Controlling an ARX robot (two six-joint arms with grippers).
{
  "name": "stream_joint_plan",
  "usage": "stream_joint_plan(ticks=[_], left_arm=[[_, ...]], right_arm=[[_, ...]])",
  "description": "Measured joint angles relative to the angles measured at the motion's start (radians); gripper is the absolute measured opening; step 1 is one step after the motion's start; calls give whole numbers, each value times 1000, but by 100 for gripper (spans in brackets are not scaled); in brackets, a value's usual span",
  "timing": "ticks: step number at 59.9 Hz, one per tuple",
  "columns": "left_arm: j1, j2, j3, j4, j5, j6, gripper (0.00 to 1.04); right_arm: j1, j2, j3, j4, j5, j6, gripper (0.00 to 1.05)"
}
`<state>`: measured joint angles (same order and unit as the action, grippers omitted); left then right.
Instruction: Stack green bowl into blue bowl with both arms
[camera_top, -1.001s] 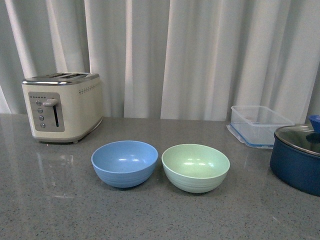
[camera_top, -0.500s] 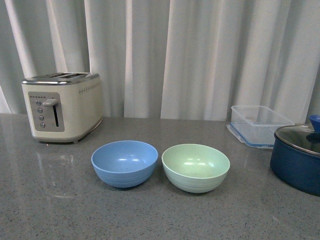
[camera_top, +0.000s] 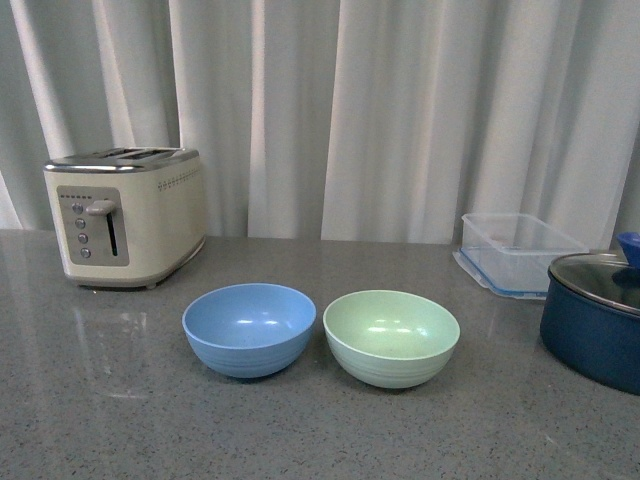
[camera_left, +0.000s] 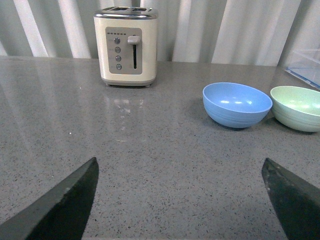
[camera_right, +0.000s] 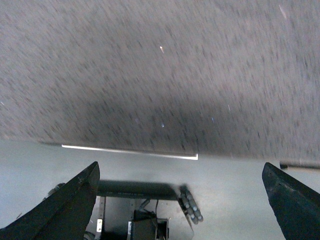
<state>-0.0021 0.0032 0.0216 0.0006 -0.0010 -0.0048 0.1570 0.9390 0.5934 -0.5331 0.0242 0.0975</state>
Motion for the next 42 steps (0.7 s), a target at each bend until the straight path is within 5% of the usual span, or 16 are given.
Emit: stream_joint_plan(ticks=[17,42], left_arm=[[0,0,0,0,0,0,98],[0,0,0,0,0,0,98]], right_arm=[[111,427,409,39,-23,60,95],[125,818,754,47,-61,128,95]])
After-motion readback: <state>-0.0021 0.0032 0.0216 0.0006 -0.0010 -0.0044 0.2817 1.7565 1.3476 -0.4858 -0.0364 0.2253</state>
